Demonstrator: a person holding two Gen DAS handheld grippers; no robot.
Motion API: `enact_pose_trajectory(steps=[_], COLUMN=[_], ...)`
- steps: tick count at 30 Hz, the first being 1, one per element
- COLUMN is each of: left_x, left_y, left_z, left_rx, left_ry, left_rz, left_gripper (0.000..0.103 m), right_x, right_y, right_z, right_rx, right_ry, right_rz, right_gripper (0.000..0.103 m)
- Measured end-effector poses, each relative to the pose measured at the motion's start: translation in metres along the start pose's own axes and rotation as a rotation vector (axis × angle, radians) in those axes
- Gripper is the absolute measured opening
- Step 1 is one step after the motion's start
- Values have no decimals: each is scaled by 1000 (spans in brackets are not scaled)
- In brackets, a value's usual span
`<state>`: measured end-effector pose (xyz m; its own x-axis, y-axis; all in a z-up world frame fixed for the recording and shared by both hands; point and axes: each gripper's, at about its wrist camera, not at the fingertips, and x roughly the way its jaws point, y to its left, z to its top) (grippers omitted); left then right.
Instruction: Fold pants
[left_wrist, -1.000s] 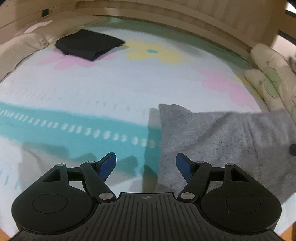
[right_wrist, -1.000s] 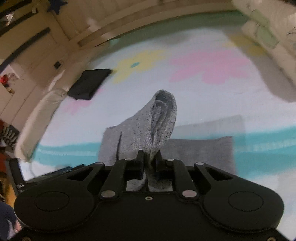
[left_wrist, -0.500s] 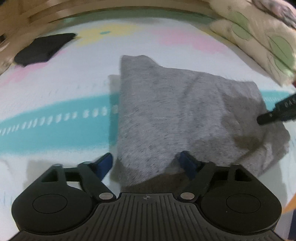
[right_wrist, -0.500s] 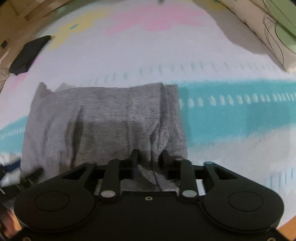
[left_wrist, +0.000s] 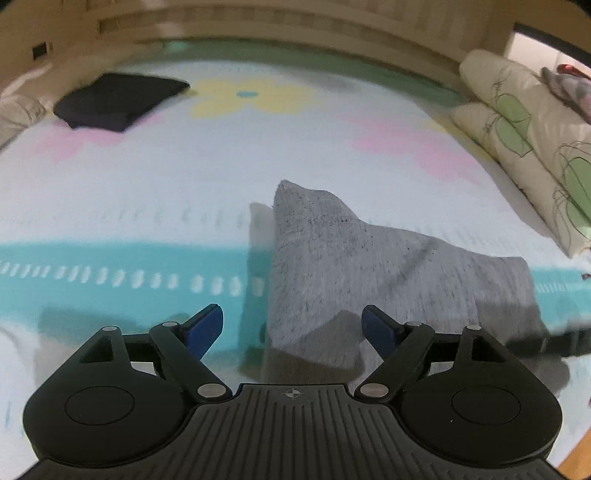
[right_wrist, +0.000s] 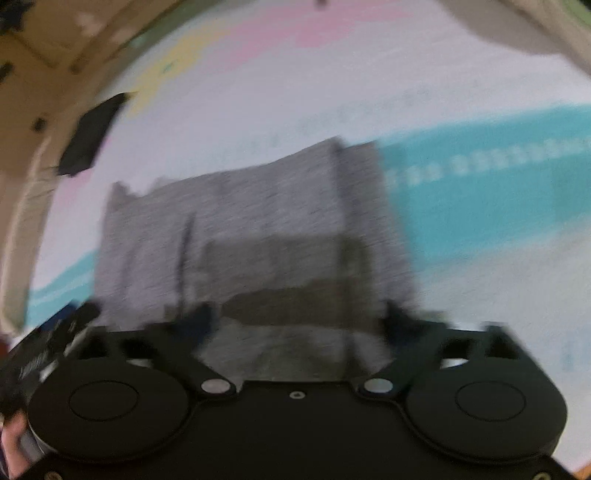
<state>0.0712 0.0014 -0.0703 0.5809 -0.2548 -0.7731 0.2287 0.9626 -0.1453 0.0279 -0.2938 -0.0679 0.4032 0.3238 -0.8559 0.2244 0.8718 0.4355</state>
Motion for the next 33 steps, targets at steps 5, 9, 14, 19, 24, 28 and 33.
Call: enact_pose_trajectory(steps=[5, 9, 14, 19, 24, 28, 33], left_x=[33, 62, 80, 87, 55, 10, -40], left_y=[-8, 3, 19, 39, 48, 54, 32], left_z=[23, 36, 49, 55, 57, 50, 24], left_rx=[65, 38, -29, -78, -100, -113, -80], left_ry=[39, 106, 130, 124, 49, -9, -27], left_rz=[52, -4, -21, -35, 60, 81, 76], left_gripper=[83, 87, 91, 92, 89, 89, 89], right_x=[14, 13, 8, 6, 8, 17, -9], right_y=[36, 33, 26, 23, 23, 33, 20], right_z=[-13, -15, -21, -28, -25, -16, -12], right_rx=[-234, -226, -231, -248, -251, -243, -134], right_ry=[12, -1, -33, -52, -44, -43, -104], right_rz=[-173, -164, -136, -120, -122, -113, -176], right_gripper=[103, 103, 103, 103, 103, 102, 102])
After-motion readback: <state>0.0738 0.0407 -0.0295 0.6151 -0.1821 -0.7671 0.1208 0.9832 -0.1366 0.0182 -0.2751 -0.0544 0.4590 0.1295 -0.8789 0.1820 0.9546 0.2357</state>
